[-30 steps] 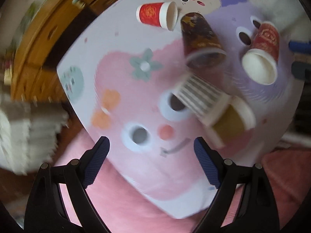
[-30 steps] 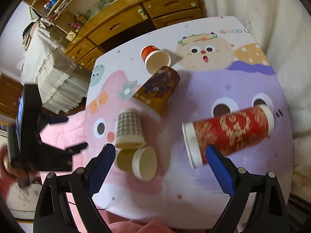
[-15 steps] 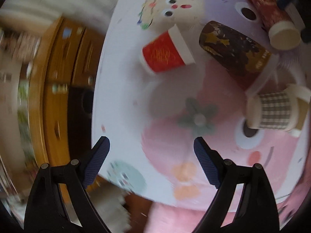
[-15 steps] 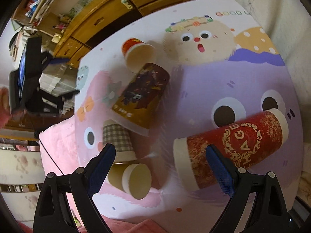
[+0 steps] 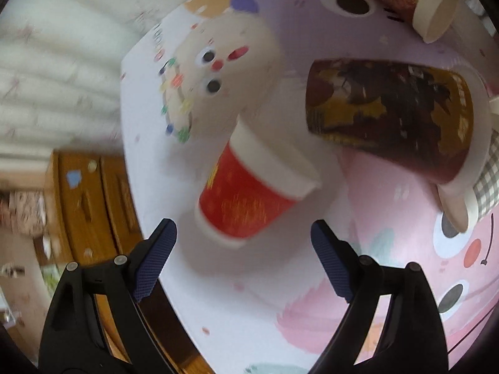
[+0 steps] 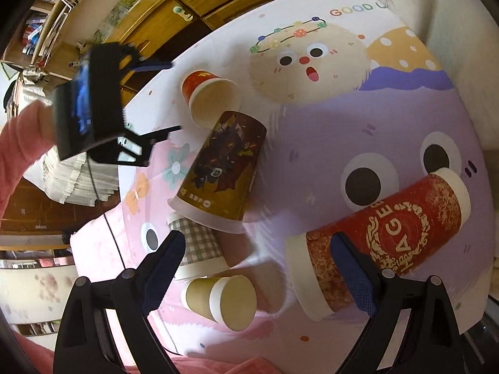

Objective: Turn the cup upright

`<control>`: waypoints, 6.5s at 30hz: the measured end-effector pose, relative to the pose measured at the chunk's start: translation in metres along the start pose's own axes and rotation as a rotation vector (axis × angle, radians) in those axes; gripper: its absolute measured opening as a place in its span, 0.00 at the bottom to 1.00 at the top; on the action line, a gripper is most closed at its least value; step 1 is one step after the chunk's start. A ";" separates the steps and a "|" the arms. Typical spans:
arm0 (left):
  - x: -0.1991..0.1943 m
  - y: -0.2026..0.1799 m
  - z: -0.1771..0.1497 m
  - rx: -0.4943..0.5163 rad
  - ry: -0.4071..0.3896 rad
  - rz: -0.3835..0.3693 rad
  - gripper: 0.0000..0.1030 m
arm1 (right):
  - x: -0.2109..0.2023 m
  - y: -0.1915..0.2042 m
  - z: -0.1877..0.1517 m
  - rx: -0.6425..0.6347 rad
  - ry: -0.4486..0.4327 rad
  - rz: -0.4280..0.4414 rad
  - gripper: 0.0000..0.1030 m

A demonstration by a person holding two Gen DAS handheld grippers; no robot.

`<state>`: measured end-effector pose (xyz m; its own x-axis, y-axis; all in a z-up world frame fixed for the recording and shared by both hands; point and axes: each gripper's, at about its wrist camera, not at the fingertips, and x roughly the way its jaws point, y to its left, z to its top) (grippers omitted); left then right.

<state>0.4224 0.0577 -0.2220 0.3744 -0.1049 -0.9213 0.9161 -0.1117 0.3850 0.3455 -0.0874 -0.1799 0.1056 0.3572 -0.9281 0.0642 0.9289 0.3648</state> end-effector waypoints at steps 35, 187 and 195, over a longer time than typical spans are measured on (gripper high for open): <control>0.000 0.027 -0.006 -0.510 -0.070 -0.178 0.57 | -0.019 0.000 -0.016 0.040 -0.011 -0.001 0.92; -0.190 -0.320 -0.003 -1.854 -0.038 -0.428 0.72 | 0.035 -0.032 -0.234 -0.096 0.038 -0.164 0.63; -0.182 -0.317 0.003 -1.772 -0.017 -0.451 0.72 | 0.015 -0.036 -0.251 -0.110 -0.112 -0.116 0.63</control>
<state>0.0637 0.1092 -0.1757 0.0936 -0.3768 -0.9216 -0.0056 0.9254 -0.3789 0.0954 -0.0912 -0.2255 0.2143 0.2397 -0.9469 -0.0260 0.9705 0.2398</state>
